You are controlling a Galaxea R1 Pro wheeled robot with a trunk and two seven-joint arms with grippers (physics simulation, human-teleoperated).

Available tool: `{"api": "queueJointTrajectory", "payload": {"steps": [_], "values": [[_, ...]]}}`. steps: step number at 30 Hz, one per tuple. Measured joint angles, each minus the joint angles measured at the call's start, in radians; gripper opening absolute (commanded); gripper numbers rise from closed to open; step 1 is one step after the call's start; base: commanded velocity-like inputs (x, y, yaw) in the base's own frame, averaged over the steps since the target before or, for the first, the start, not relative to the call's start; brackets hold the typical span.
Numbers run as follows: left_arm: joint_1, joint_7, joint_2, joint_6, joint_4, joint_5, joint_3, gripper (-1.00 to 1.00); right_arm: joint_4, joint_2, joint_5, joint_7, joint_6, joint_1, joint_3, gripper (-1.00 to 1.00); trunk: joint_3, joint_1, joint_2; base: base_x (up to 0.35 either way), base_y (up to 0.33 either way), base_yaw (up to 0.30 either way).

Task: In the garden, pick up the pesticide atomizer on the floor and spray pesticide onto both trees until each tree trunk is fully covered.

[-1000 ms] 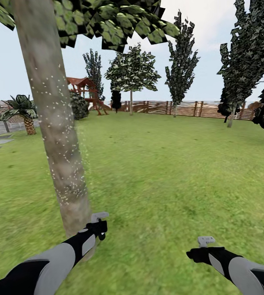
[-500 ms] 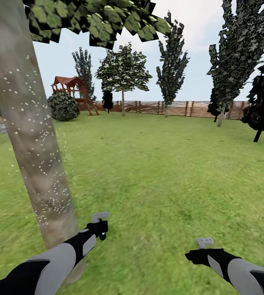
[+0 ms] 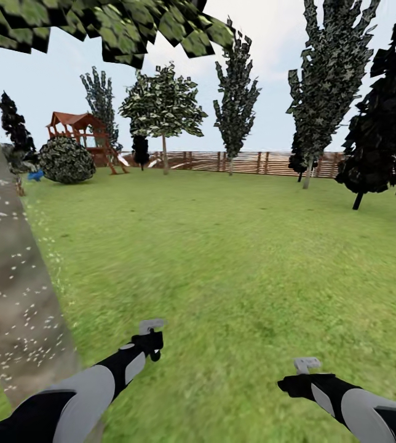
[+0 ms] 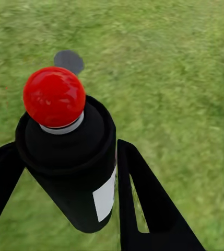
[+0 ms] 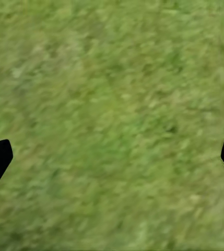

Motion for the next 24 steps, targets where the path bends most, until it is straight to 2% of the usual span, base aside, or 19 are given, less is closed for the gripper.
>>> {"api": "queueJointTrajectory", "payload": {"steps": [6,13,24], "values": [[0.000,0.000,-0.011,0.000,0.000,0.000,0.000,-1.00,0.000,0.000,0.000,0.000,0.000,0.000,0.000,1.00,0.000,0.000,0.000,0.350,-0.133,-0.213],[0.000,0.000,-0.011,0.000,-0.001,0.000,0.002,-1.00,0.000,0.000,0.000,0.000,0.000,0.000,0.000,1.00,0.000,0.000,0.000,0.350,-0.105,-0.016],[0.000,0.000,-0.011,0.000,-0.001,0.000,0.002,-1.00,0.000,0.013,0.000,0.000,0.000,0.004,0.000,1.00,0.000,0.000,0.000,0.350,-0.009,0.000]]}}
